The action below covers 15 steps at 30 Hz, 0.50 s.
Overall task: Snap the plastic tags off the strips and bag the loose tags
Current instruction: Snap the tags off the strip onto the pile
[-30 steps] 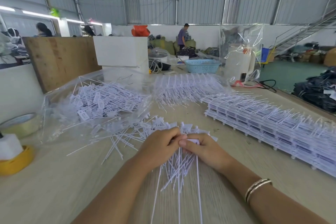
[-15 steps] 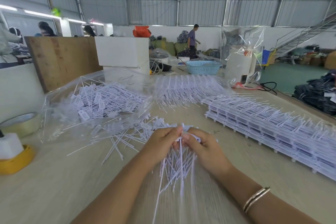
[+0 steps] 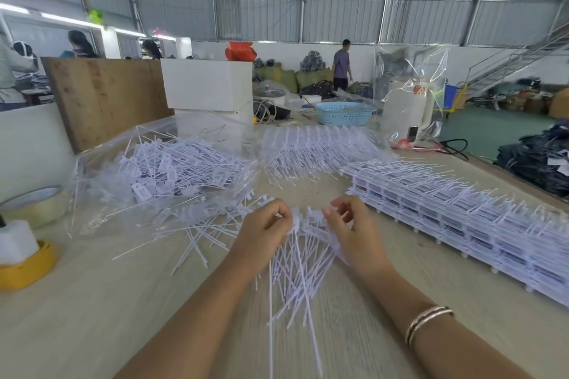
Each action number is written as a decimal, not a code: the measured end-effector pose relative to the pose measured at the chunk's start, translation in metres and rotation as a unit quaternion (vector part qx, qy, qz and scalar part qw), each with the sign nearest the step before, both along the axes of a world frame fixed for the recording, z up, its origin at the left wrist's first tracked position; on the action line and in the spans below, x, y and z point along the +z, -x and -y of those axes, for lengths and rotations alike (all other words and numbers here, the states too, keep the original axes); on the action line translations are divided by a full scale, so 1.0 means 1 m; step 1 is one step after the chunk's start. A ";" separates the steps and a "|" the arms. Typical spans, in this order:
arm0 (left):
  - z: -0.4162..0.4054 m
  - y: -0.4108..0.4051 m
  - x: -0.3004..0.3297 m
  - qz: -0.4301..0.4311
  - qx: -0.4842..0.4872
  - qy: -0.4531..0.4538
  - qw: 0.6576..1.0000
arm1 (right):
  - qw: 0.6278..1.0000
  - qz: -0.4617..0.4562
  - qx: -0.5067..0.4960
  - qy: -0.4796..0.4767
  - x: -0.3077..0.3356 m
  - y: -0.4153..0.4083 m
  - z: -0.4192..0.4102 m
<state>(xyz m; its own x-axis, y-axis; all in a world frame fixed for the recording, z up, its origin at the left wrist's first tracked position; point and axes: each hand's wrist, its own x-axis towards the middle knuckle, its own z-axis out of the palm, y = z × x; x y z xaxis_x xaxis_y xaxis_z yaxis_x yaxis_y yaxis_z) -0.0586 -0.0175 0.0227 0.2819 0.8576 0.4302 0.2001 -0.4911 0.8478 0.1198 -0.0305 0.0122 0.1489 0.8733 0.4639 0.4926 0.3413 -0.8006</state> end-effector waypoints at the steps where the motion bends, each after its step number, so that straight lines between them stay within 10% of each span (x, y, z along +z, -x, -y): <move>1: 0.001 0.000 -0.001 -0.016 0.009 -0.005 1.000 | 1.000 -0.001 -0.019 0.001 0.000 0.000 0.000; 7: 0.005 -0.012 -0.004 -0.066 0.030 -0.050 0.996 | 0.991 0.098 0.084 -0.027 0.001 0.015 0.015; 15: 0.007 -0.014 -0.001 -0.073 0.036 -0.030 0.996 | 0.988 -0.051 0.148 0.014 0.007 0.011 0.015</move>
